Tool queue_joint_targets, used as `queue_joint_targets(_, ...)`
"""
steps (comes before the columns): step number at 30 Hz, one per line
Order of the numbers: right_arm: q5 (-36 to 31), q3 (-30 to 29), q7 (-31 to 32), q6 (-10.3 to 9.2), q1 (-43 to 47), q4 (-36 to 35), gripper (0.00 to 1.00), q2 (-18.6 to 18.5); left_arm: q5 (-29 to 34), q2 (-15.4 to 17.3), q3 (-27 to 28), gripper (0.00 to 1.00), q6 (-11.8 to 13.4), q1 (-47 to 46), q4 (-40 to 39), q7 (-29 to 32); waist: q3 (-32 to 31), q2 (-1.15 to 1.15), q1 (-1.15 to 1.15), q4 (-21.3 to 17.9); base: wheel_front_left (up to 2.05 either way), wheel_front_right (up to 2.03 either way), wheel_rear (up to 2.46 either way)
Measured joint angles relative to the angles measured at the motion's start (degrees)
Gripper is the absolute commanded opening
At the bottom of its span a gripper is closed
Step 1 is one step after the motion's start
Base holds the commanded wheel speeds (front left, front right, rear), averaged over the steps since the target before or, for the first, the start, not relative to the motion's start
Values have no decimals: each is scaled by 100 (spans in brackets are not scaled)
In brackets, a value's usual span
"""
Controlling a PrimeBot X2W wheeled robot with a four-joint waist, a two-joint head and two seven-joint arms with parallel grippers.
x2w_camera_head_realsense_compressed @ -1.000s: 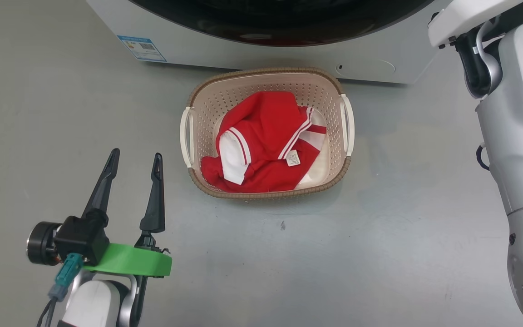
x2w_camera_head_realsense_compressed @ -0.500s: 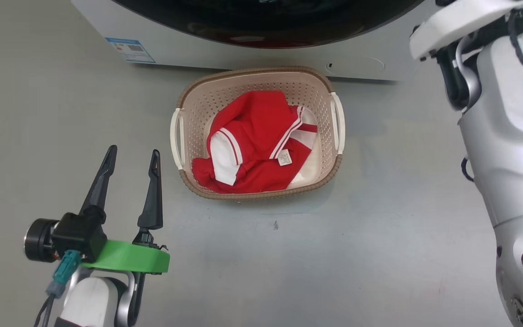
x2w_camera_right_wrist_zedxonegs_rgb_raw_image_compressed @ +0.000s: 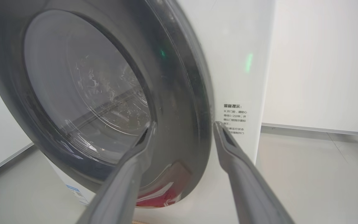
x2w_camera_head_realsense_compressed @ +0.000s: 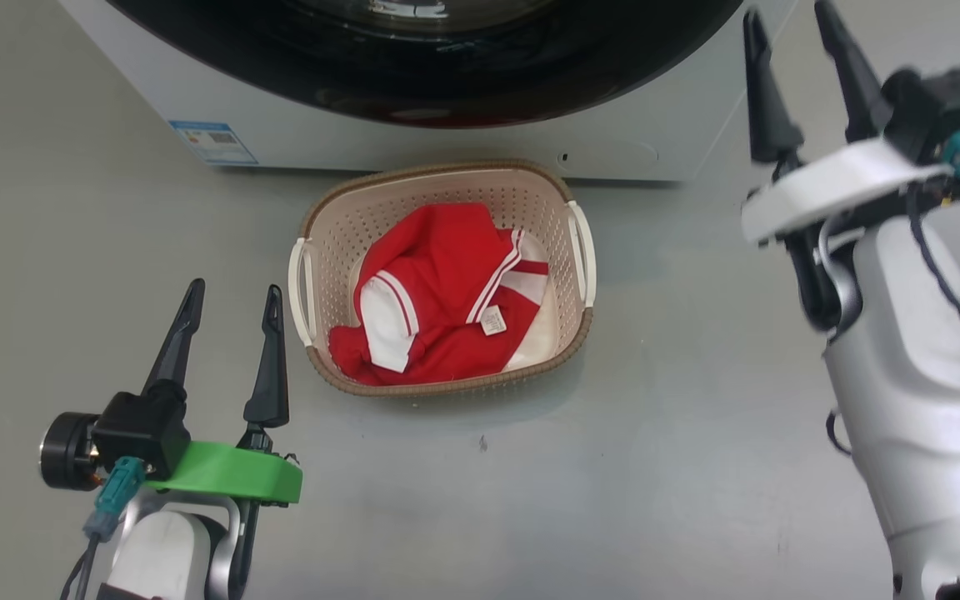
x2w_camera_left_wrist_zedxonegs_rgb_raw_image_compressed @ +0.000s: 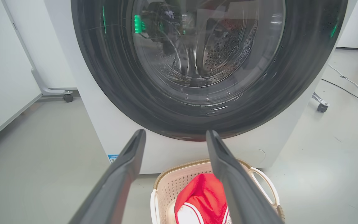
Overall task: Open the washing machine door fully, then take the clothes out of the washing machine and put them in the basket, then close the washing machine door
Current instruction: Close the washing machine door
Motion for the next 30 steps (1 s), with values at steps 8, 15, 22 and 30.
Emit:
queue_joint_targets(8,-1,-153,0,-1,1164,-212,100,81,0,-1,2,100,-27,103,189,0,-440,0,0,-138,0,0,0)
queue_joint_targets(15,14,-226,1,-10,2060,-365,100,157,0,0,-3,100,-46,400,397,0,-882,0,0,-264,0,0,0)
queue_joint_targets(22,18,-226,1,-18,2670,-548,100,191,-3,13,-7,100,-46,755,604,1,-1320,0,0,-411,0,0,0)
queue_joint_targets(30,15,-192,1,-44,3199,-798,100,216,-19,13,-22,100,-46,982,681,26,-1735,0,0,-570,0,0,0)
